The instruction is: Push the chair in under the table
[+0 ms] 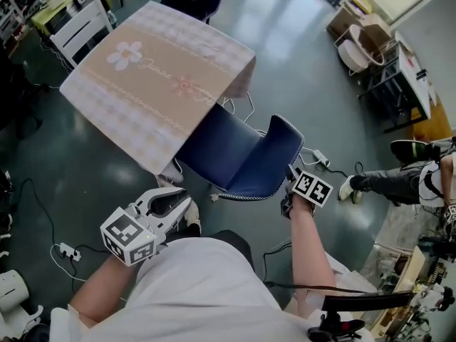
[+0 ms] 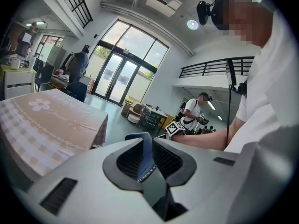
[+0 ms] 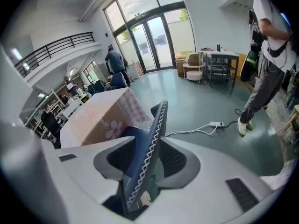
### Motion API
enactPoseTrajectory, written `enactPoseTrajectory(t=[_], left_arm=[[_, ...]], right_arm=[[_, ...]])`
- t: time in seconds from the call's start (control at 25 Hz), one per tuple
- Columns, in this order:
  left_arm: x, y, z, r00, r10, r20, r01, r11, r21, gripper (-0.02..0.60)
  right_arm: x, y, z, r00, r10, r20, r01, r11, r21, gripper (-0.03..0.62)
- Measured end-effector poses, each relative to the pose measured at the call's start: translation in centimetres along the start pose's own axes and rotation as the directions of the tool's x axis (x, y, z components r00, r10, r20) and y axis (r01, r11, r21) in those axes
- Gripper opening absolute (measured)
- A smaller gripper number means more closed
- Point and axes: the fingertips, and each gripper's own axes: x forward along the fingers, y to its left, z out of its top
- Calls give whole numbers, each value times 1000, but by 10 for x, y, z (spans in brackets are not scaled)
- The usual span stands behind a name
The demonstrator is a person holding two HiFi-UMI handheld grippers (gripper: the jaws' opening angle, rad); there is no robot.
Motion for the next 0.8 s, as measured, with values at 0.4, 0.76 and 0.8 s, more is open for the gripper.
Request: enactPoseTrajectory(t=[0.4, 0.76, 0.8], left_arm=[[16, -92, -21, 998, -64, -6, 65, 996, 53, 54], [5, -178, -64, 997, -71, -22, 72, 995, 65, 11], [1, -186, -71, 998, -63, -27, 65, 996, 60, 11]], right_arm=[[-141, 58, -72, 972, 234, 11, -218, 921, -324, 16], [-246, 73, -143, 919, 393, -20, -343, 774, -532, 14], [-256, 75, -151, 912, 410, -20, -354, 762, -543, 14]])
